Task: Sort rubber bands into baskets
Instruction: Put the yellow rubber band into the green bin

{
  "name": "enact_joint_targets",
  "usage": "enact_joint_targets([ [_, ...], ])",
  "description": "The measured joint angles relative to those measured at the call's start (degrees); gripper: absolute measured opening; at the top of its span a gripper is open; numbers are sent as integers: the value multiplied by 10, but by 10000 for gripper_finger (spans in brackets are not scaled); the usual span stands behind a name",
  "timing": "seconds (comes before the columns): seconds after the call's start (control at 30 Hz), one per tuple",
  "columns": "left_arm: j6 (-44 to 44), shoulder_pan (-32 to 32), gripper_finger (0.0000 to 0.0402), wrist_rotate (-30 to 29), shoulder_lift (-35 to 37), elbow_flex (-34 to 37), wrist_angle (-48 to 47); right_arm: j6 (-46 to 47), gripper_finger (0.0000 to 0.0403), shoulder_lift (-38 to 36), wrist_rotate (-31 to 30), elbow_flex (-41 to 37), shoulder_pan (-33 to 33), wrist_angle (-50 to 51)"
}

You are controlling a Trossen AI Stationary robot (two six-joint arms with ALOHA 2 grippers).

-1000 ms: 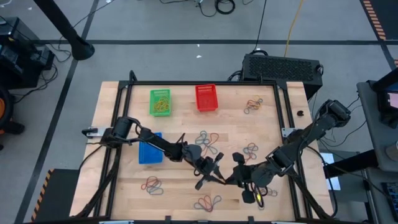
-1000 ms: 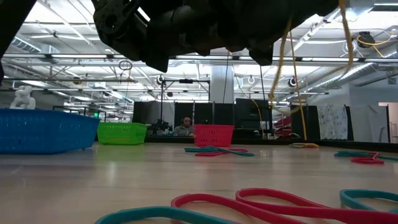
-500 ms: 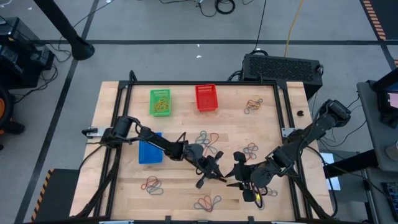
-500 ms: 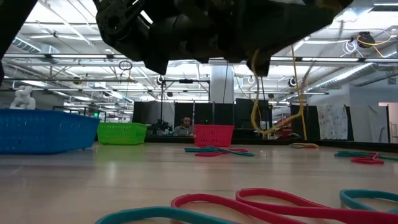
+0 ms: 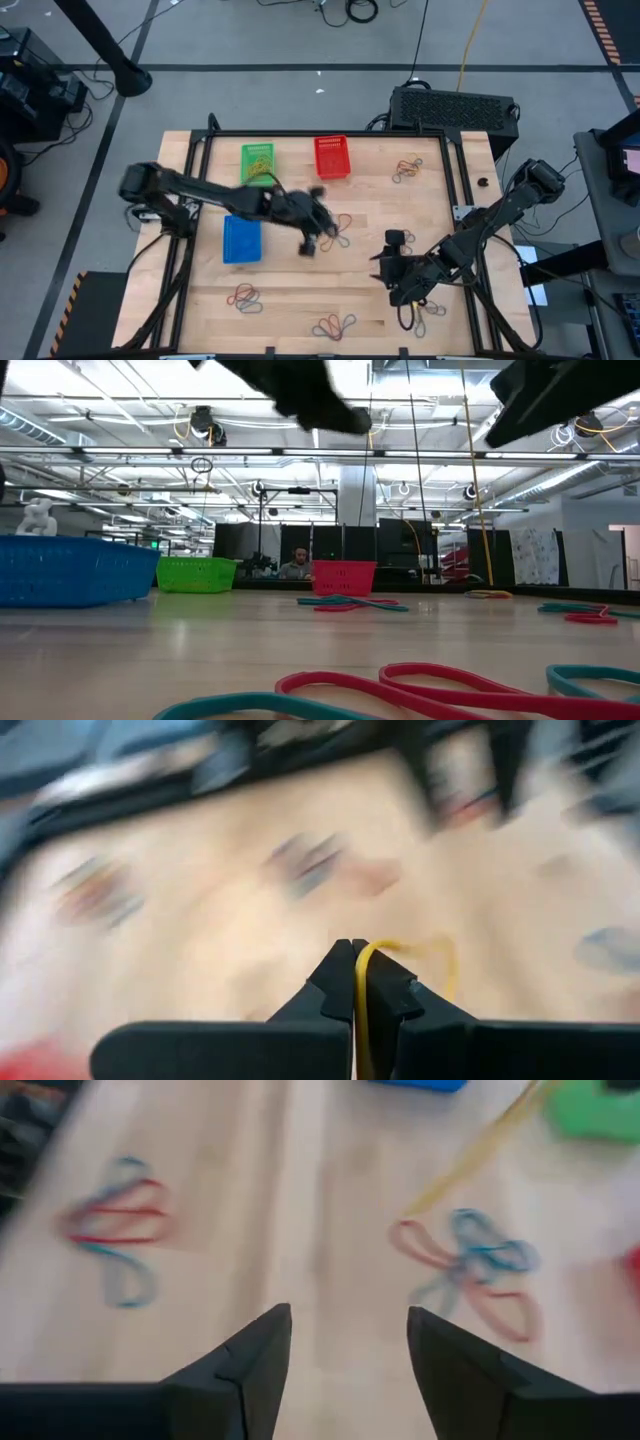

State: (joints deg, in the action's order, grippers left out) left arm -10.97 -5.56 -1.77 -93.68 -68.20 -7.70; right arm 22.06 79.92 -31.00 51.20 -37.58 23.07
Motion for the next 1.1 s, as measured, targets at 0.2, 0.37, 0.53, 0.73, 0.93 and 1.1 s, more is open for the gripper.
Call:
enact_joint_targets([
  [0.2, 4, 83, 2, -100, 103, 2, -199, -16, 174, 0, -95, -39, 18, -1],
  [0.37, 16, 186, 2, -120, 150, 15, -295, -2, 162, 0, -92, -60, 41, 4],
  [0.53, 16, 285, 2, -120, 157, 21, -355, 10, 155, 0, -89, -68, 46, 7],
  [0.73, 16, 378, 2, -120, 157, 21, -369, 13, 155, 0, -65, -69, 46, 12],
  [0.93, 21, 442, 2, -100, 154, 21, -389, 12, 155, 0, -62, -69, 45, 16],
  [1.1, 44, 454, 2, -70, 143, 21, -394, 12, 155, 0, -62, -69, 45, 21],
])
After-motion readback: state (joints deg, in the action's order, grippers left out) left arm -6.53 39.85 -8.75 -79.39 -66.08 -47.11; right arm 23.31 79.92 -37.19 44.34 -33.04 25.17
